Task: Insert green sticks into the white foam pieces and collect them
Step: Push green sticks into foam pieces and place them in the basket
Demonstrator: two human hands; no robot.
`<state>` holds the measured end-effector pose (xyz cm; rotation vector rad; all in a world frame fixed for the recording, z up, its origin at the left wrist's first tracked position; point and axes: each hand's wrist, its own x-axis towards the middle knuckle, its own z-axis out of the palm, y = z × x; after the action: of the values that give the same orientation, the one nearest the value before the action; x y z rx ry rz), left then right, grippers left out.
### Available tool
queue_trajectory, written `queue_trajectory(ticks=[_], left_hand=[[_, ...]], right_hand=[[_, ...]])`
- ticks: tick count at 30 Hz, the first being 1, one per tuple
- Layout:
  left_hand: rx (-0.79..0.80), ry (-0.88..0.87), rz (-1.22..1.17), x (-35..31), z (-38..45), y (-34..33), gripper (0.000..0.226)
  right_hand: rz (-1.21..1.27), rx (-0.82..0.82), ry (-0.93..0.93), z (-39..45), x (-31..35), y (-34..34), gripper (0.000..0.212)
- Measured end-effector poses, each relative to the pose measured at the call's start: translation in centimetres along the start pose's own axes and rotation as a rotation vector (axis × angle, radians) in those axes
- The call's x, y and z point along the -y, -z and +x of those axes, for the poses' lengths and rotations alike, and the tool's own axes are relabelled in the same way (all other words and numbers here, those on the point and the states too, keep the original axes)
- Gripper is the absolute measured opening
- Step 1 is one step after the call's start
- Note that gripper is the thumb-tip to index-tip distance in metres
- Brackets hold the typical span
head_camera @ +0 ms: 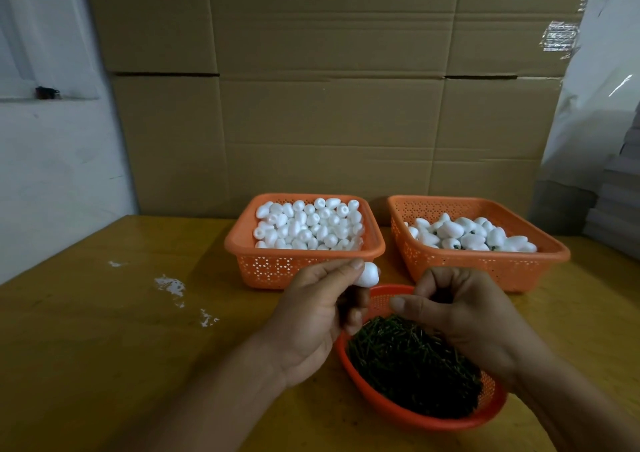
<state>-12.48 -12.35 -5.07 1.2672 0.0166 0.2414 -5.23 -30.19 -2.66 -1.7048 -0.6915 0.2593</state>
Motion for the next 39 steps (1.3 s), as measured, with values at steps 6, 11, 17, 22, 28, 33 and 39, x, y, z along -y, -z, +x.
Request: queue_trajectory(ticks=[6, 11, 17, 22, 28, 33, 39], left_hand=[[0.061, 0.033, -0.072, -0.3, 0.1, 0.2, 0.015], [0.084, 0.065, -0.108, -0.2, 0.1, 0.4, 0.020], [0.101, 0.071, -0.109, -0.4, -0.1, 0.0, 0.025], [0.080, 0.063, -0.073, -0.4, -0.2, -0.1, 0.025], [0.055, 0.044, -0.058, -0.3, -0.3, -0.1, 0.027], [0.041, 0.016, -0.022, -0.4, -0.3, -0.1, 0.026], [0.027, 0.018, -0.010, -0.4, -0.3, -0.2, 0.027]], right_hand=[[0.264, 0.026, 0.057, 0.3, -0.3, 0.2, 0.013], [0.312, 0.059, 0.107, 0.0, -0.1, -0.1, 0.010], [0.302, 0.057, 0.114, -0.2, -0.1, -0.4, 0.012], [0.194, 0.051, 0.154, -0.3, -0.3, -0.6, 0.017], [-0.053, -0.018, 0.257, -0.6, -0.7, -1.1, 0.018], [-0.190, -0.121, 0.394, -0.8, -0.9, -1.5, 0.011], [-0.248, -0.181, 0.411, -0.9, -1.1, -2.0, 0.007]])
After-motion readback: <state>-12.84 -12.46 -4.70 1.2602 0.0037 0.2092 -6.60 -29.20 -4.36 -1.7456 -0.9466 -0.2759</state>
